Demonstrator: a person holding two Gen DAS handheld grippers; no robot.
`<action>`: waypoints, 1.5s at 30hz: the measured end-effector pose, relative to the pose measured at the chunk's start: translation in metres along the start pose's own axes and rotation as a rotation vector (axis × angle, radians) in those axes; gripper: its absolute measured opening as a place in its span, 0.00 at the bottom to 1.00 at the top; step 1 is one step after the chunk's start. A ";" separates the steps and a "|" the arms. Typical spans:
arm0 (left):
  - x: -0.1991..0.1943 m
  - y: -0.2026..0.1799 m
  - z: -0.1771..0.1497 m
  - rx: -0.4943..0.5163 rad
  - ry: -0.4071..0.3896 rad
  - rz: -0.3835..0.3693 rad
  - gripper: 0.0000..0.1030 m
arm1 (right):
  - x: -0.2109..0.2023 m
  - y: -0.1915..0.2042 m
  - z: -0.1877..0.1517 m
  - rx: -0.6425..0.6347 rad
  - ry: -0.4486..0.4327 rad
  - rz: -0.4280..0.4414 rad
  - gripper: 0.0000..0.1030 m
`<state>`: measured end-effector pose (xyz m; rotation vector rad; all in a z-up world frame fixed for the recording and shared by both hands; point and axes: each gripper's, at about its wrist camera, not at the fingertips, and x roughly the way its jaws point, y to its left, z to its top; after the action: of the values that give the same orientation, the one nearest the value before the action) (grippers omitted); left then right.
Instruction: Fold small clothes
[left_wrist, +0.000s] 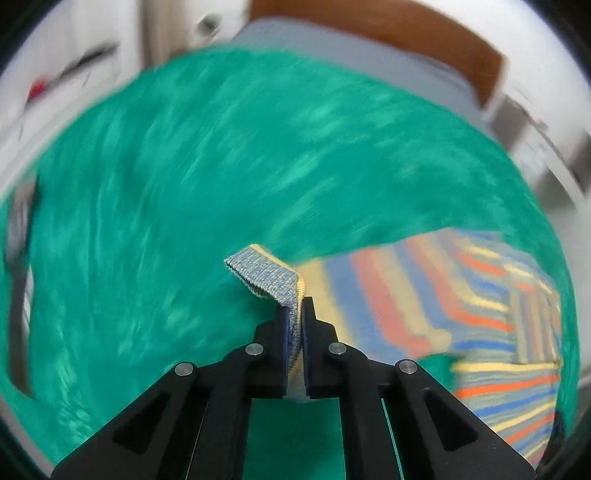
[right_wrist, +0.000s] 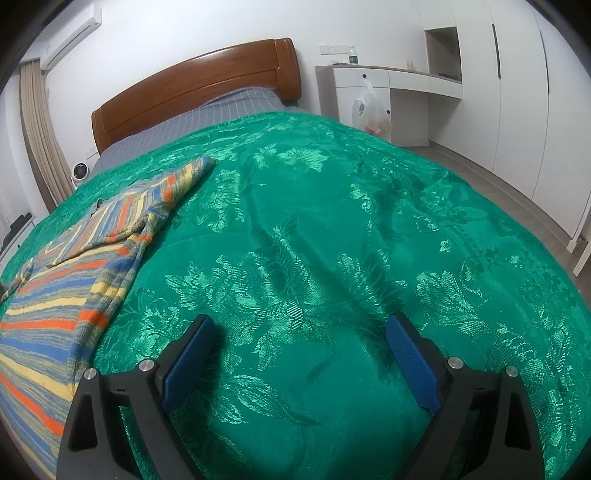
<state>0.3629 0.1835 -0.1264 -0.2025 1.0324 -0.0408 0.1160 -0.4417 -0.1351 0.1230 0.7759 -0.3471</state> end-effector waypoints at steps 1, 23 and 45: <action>-0.012 -0.021 0.010 0.039 -0.022 -0.021 0.04 | 0.000 0.000 0.000 -0.001 0.001 -0.001 0.91; 0.024 -0.177 -0.001 0.176 0.079 -0.228 0.76 | 0.002 0.002 0.001 -0.012 0.007 0.003 0.93; 0.072 -0.134 -0.047 0.083 0.170 -0.132 0.49 | 0.004 0.005 0.001 -0.029 0.012 -0.010 0.94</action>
<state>0.3674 0.0357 -0.1857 -0.1938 1.1829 -0.2227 0.1206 -0.4383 -0.1371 0.0942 0.7938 -0.3449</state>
